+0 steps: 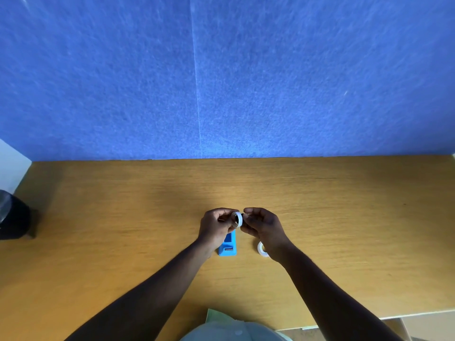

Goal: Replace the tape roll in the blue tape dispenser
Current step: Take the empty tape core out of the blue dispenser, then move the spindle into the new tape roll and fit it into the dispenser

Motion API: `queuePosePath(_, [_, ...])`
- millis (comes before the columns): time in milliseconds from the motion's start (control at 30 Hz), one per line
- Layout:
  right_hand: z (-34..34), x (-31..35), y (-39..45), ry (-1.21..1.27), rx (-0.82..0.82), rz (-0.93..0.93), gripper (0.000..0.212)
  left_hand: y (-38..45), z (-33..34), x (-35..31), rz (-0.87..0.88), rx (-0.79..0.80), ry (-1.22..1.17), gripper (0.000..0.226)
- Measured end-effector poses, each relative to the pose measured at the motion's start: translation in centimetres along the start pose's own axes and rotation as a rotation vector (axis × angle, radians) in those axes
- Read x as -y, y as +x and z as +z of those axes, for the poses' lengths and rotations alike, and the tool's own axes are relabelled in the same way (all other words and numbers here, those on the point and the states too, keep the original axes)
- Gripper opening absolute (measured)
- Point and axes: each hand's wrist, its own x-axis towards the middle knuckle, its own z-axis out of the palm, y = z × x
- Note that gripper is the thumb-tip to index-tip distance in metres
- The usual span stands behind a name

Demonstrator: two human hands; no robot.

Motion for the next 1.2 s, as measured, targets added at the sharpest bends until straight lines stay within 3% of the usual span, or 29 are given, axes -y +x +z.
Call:
queuePosePath(133, [-0.6, -0.4, 0.4, -0.021, -0.001, 0.018, 0.022, 0.2, 0.4, 0.1, -0.019, 0.006, 0.016, 0.021])
queuePosePath(267, [-2.1, -1.3, 1.4, -0.138, -0.169, 0.020, 0.012, 0.5, 1.4, 0.2, -0.031, -0.055, 0.068, 0.009])
queuePosePath(433, [-6.0, -2.2, 2.7, -0.536, -0.409, -0.015, 0.011, 1.3, 2.5, 0.5, -0.039, -0.110, 0.200, 0.013])
queuePosePath(567, [-8.5, -1.8, 3.2, -0.787, -0.486, -0.022, 0.013, 2.1, 3.6, 1.0, 0.013, -0.117, 0.312, 0.009])
queuePosePath(833, [-10.7, -2.3, 3.7, -1.045, -0.422, -0.107, 0.018, 4.2, 6.9, 1.0, 0.118, -0.084, 0.590, 0.009])
queuePosePath(1200, [-12.7, -2.0, 4.5, -1.081, -0.336, -0.135, 0.015, 6.7, 8.7, 1.9, 0.084, -0.120, 0.695, 0.013])
